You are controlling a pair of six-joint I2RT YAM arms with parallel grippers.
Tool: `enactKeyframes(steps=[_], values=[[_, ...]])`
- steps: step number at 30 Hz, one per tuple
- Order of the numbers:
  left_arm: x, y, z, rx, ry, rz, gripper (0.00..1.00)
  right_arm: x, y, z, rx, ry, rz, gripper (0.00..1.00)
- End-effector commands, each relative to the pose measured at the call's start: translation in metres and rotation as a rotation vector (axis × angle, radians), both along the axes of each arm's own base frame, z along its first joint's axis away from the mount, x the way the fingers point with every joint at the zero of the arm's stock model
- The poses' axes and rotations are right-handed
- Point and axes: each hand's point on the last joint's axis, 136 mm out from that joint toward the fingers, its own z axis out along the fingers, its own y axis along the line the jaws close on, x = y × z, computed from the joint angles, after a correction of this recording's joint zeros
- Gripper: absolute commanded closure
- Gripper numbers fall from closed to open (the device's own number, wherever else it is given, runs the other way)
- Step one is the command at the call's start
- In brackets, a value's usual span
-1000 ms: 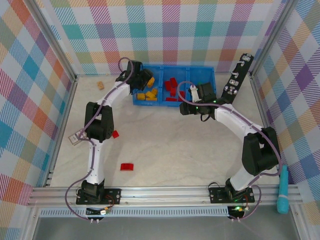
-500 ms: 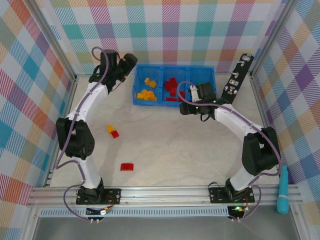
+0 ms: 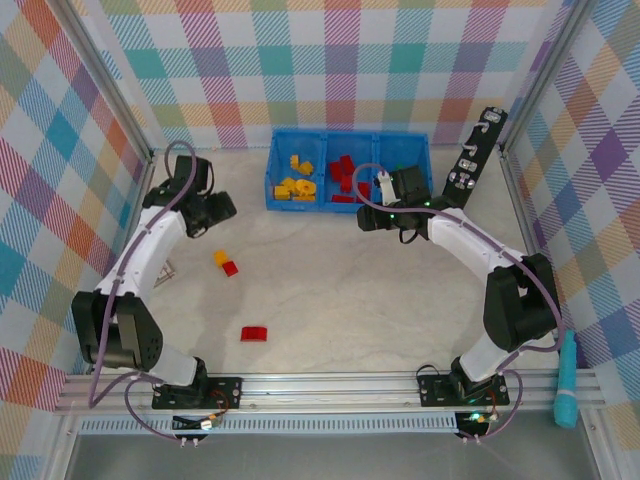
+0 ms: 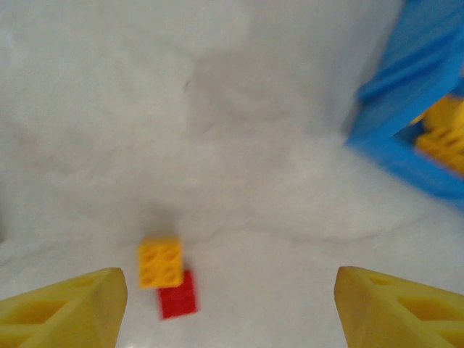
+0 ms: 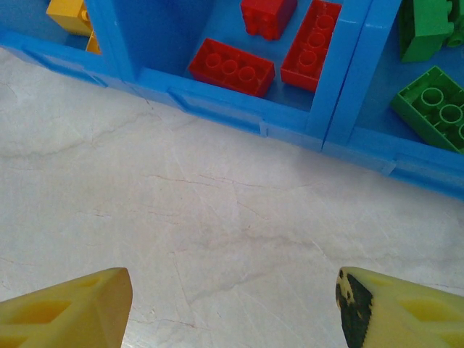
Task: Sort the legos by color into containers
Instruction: Pick up the lego from the middle-left of the table.
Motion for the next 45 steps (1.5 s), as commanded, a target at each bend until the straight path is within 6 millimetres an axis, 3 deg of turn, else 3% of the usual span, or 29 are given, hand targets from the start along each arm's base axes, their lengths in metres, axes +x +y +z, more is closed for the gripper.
enactKeyframes(steps=[1,6,21,32,35,40,43,45], values=[[-0.042,0.016,-0.042,0.105,0.18,-0.035,0.26,-0.005,0.007,0.011,0.005,-0.015,0.025,0.25],[-0.053,0.019,-0.077,0.108,0.219,-0.008,0.29,-0.007,0.01,0.009,-0.003,-0.008,0.033,0.25],[-0.027,0.007,-0.13,0.027,0.234,0.052,0.34,-0.008,0.011,0.003,-0.024,-0.001,0.028,0.25],[-0.016,0.01,-0.147,0.048,0.25,0.068,0.58,-0.005,0.011,0.0,-0.041,0.003,0.026,0.25],[-0.014,0.012,-0.15,0.049,0.246,0.071,0.69,-0.005,0.011,0.0,-0.042,0.004,0.026,0.25],[-0.008,0.011,-0.143,0.044,0.233,0.066,0.79,-0.01,0.009,-0.001,-0.05,0.013,0.032,0.25],[0.003,0.005,-0.119,0.011,0.184,0.054,0.81,-0.018,0.006,-0.004,-0.055,0.022,0.036,0.25],[0.016,-0.003,-0.093,-0.015,0.125,0.037,0.82,-0.027,0.006,-0.008,-0.048,0.035,0.043,0.25]])
